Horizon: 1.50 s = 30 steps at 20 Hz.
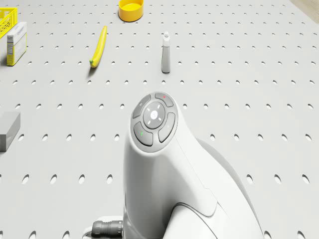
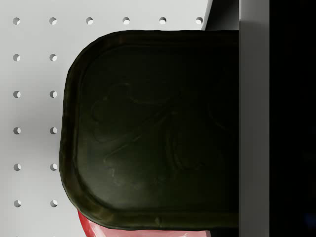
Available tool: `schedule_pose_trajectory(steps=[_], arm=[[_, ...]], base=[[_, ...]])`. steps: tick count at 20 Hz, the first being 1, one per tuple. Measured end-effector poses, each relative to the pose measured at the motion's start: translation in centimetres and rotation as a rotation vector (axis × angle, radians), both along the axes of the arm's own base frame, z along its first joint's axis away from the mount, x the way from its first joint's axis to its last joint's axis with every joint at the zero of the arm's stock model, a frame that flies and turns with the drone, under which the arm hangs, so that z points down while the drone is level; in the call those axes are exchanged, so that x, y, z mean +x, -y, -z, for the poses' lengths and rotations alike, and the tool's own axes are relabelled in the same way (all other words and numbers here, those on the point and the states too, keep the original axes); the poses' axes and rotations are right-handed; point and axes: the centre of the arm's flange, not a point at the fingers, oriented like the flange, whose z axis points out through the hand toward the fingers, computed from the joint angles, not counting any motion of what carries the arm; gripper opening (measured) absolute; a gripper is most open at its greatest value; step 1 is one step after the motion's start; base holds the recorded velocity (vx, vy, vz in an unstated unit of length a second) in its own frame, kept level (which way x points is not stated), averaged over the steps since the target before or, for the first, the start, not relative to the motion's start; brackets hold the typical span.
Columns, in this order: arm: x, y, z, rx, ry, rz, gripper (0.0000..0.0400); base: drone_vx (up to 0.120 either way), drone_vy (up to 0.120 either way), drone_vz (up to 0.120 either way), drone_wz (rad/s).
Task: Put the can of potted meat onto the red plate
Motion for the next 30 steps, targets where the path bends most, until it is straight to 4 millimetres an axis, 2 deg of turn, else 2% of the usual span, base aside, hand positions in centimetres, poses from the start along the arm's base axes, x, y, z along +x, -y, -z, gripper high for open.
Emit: schedule_pose_trajectory(steps=[24, 30], arm=[[0.0, 0.0, 0.0, 0.000, 0.000, 0.000, 0.0281], [0.0, 0.0, -1.5, 0.000, 0.000, 0.001, 0.0280]], base=[[0.000, -0.120, 0.000, 0.000], [0.000, 0.000, 0.000, 0.000]])
